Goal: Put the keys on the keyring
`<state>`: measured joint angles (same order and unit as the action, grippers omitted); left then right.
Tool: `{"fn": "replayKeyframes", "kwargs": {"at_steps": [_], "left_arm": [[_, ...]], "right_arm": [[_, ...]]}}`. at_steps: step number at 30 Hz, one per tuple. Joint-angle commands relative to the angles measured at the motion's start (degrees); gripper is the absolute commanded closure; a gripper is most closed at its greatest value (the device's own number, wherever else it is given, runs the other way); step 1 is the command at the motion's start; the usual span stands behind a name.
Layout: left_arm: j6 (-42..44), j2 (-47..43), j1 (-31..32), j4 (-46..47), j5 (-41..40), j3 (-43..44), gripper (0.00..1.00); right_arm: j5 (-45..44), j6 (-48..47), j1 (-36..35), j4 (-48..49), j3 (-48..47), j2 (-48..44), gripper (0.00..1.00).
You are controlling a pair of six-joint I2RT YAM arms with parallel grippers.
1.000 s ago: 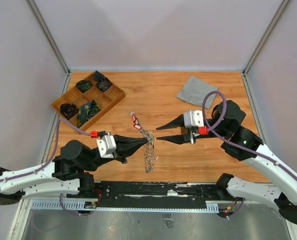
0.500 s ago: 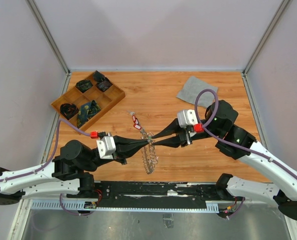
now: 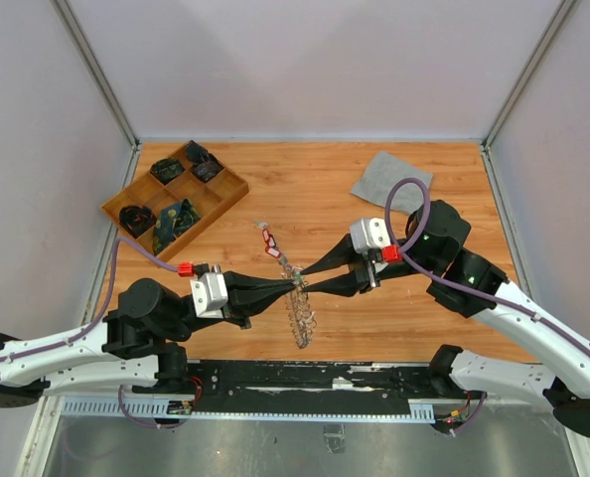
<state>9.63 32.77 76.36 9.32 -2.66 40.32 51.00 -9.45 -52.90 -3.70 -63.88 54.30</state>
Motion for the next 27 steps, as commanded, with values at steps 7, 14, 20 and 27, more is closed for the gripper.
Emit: {"fn": "replayKeyframes", "kwargs": {"at_steps": [7,14,20,27], "left_arm": [[0.5,-0.88,0.37,3.97,1.16,0.81,0.99],[0.64,-0.66,0.37,4.23,1.25,0.9,0.99],[0.91,-0.52,0.37,4.14,1.6,1.08,0.99],[1.11,-0.77,0.37,4.14,1.39,1.38,1.0]], "right_arm": [[0.53,-0.39,-1.3,0.51,0.6,0.25,0.78],[0.94,-0.29,-1.5,0.54,0.52,0.93,0.8],[1.3,-0.12,-1.76,0.29,0.34,1.55,0.87],[0.37,-1.06,-1.83,-1.07,-0.24,1.86,0.99]]}}
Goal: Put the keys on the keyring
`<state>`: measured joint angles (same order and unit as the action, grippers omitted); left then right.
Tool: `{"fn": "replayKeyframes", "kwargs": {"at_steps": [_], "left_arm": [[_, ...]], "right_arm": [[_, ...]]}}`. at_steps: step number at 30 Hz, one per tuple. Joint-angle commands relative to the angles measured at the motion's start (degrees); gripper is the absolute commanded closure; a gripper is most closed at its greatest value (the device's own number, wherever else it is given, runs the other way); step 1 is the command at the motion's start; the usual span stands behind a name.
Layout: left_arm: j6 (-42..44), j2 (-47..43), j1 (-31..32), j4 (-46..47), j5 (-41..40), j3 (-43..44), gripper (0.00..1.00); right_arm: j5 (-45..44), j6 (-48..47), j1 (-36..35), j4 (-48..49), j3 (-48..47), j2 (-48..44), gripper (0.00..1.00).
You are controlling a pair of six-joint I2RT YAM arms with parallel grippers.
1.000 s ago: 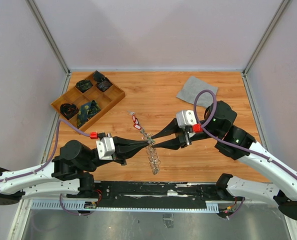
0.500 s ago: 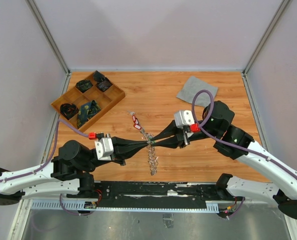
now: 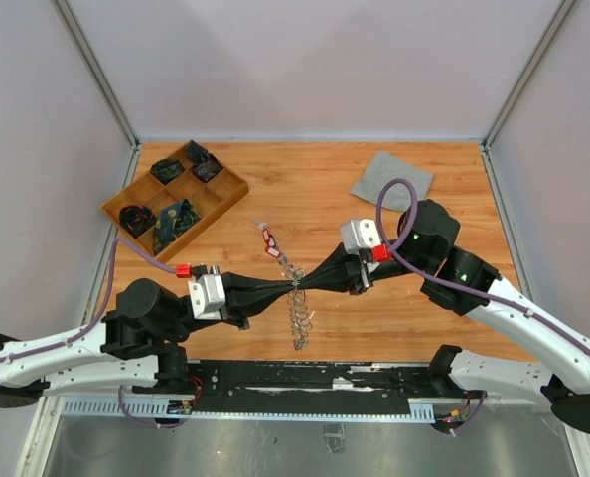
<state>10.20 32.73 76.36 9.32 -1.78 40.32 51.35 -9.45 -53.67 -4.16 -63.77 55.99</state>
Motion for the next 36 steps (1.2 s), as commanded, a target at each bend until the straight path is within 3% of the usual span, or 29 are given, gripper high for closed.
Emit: {"fn": "replayKeyframes", "kwargs": {"at_steps": [1,3,10,22,30,36], "left_arm": [[0.6,-0.8,0.37,3.94,0.43,1.49,0.99],[0.59,-0.97,0.37,3.42,0.16,1.59,0.99],[0.72,-0.63,0.37,0.72,-0.92,2.21,0.77],[-0.78,4.33,0.37,-4.17,-6.95,4.46,0.59],[-2.29,7.77,0.37,-3.22,-9.13,4.36,0.52],[-2.21,8.3,0.37,-1.59,-8.09,4.14,0.54]], "right_arm": [[-0.54,-1.92,-1.07,-1.53,-0.76,0.05,0.99],[-1.97,-3.46,-1.02,-4.3,-1.99,-0.01,0.99],[-6.34,-9.97,-1.08,-18.75,-9.99,2.01,1.0],[-15.24,-18.92,-1.09,-43.3,-23.92,7.78,1.0],[-17.86,-23.02,-1.57,-55.44,-32.9,13.22,1.0],[-23.75,-25.03,-5.77,-59.76,-35.8,15.42,1.0]]}}
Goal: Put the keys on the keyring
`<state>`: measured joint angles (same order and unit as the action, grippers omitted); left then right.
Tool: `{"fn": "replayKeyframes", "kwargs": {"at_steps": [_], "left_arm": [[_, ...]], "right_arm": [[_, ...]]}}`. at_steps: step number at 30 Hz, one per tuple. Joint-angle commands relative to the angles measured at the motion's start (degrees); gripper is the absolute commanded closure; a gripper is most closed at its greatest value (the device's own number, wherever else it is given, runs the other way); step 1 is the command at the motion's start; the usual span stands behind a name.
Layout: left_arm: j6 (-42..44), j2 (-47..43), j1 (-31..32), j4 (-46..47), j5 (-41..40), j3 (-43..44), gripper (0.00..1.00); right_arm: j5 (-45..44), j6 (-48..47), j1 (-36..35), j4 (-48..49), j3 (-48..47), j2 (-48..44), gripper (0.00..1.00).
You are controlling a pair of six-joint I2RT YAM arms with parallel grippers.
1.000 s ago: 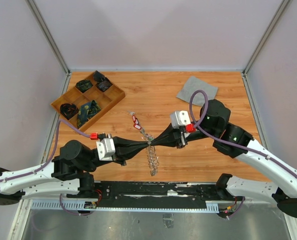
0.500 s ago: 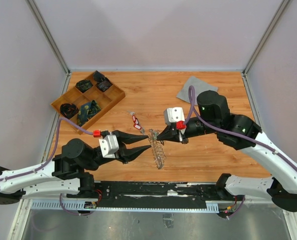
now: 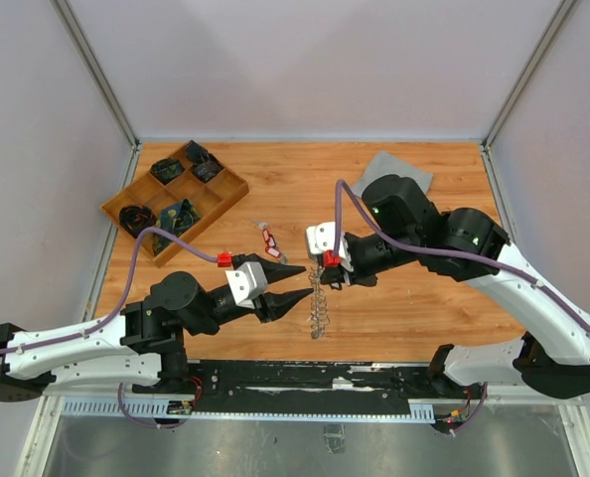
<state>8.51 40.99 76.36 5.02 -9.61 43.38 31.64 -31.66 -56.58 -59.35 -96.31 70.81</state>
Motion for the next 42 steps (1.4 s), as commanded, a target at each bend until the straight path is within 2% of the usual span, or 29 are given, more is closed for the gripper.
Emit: {"fn": "replayKeyframes", "kwargs": {"at_steps": [1,10,22,34,40,42], "left_arm": [[-0.46,0.1,0.37,2.78,-0.05,1.1,0.54],[0.0,0.58,0.37,2.13,3.61,1.27,0.59],[0.27,2.99,0.37,1.83,4.85,2.16,0.61],[0.69,3.55,0.37,1.95,4.9,2.59,0.79],[0.63,3.41,0.37,1.05,4.8,2.64,0.99],[0.51,3.32,0.37,0.84,4.62,2.59,0.99]], "right_arm": [[-4.63,-2.87,-3.45,-4.84,-3.49,0.86,1.0],[-7.02,-2.89,-5.43,-4.99,-4.69,1.79,1.0],[-5.74,-2.69,-6.65,-3.43,-4.2,1.31,1.0],[-5.53,-2.68,-7.14,-3.34,-3.21,1.53,1.0],[-5.94,-2.6,-7.23,-2.72,-3.07,1.25,1.0],[-6.19,-2.5,-7.2,-2.63,-3.11,1.04,0.99]]}}
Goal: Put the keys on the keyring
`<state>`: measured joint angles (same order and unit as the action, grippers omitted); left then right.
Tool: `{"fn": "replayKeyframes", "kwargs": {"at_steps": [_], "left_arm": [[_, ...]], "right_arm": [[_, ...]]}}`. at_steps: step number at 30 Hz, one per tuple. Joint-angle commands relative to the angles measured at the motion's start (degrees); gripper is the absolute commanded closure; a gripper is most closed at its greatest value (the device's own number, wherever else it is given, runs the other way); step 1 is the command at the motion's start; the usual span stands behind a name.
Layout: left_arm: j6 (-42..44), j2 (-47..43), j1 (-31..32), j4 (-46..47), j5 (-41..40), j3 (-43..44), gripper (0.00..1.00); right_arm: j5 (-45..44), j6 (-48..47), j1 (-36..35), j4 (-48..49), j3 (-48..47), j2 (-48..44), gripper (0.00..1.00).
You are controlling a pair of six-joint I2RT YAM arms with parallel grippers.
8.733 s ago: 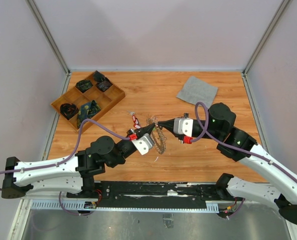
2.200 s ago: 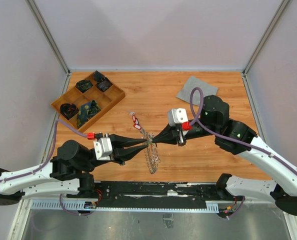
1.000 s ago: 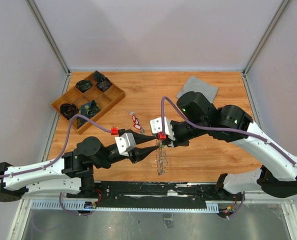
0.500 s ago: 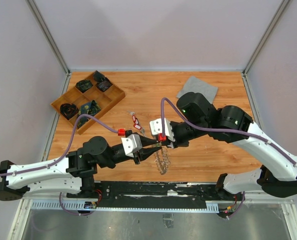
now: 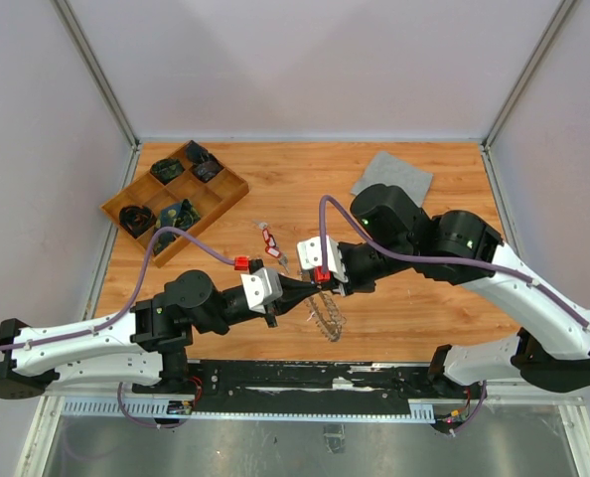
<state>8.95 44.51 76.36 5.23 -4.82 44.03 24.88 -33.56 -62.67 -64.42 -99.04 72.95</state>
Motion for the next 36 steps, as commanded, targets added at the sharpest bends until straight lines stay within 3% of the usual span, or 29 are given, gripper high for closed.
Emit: {"fn": "replayKeyframes", "kwargs": {"at_steps": [1,5,12,15,29,36], "left_arm": [[0.07,-0.29,0.37,0.53,-0.25,1.99,0.99],[0.02,-0.52,0.37,0.01,-0.76,2.18,0.99],[-0.18,-2.45,0.38,0.7,-1.77,1.5,0.99],[-0.59,-4.56,0.37,2.0,-2.97,0.26,1.0],[-2.82,-14.71,0.37,9.22,-4.43,-5.96,0.99],[-2.13,-15.15,0.37,9.12,-5.31,-5.62,1.0]], "right_arm": [[0.48,-0.57,-1.13,2.63,-0.32,-1.25,1.0],[-0.17,-0.07,-1.18,3.9,0.25,-1.89,0.99],[-3.41,2.22,-1.18,10.61,4.76,-6.65,0.75],[-4.01,3.72,-1.22,14.41,7.03,-8.9,0.7],[-7.87,23.03,-1.22,52.11,30.35,-21.46,0.64],[-3.74,26.8,-1.21,58.69,33.8,-21.44,0.6]]}}
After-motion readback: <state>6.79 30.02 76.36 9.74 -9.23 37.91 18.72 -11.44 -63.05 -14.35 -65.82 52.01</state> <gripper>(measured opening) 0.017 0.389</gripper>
